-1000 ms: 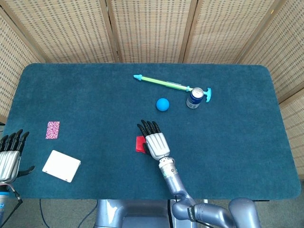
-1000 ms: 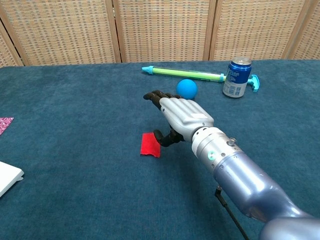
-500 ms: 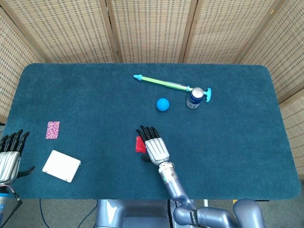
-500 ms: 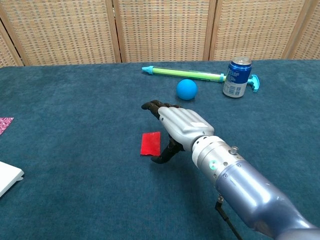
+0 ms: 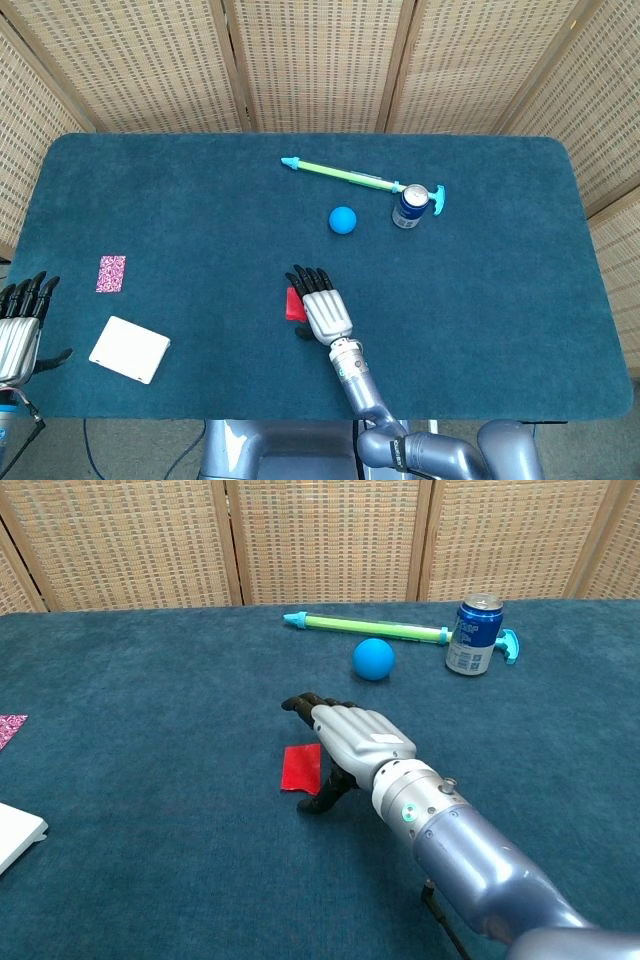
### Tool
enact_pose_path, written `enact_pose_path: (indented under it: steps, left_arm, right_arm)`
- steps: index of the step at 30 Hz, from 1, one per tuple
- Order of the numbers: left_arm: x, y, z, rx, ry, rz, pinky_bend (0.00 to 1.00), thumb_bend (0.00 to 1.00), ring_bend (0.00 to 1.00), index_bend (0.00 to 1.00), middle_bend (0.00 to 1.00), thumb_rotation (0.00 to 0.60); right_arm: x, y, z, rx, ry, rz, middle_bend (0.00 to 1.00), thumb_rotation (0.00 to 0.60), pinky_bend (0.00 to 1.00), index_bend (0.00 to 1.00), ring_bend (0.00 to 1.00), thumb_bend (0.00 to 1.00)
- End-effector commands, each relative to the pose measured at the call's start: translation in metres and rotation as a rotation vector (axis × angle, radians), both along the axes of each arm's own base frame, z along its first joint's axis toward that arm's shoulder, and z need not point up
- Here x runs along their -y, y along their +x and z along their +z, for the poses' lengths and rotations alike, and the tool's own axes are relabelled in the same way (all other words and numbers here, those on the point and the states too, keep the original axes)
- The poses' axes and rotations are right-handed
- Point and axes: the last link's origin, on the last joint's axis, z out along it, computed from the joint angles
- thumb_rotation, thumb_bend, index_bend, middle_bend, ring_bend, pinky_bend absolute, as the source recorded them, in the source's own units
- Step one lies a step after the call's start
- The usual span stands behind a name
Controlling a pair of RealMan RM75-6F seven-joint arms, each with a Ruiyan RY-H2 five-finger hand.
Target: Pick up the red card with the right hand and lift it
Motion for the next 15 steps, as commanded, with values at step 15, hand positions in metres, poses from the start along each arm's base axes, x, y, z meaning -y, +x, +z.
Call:
enact_pose_path:
  steps: [15]
  left_arm:
    - [-0.001, -0.002, -0.001, -0.005, -0.004, 0.009, 0.02, 0.12, 0.00, 0.00, 0.00, 0.600]
  right_arm:
    - [0.017, -0.007, -0.008, -0.024, -0.050, -0.017, 0.00, 0.600, 0.00, 0.17, 0.00, 0.48]
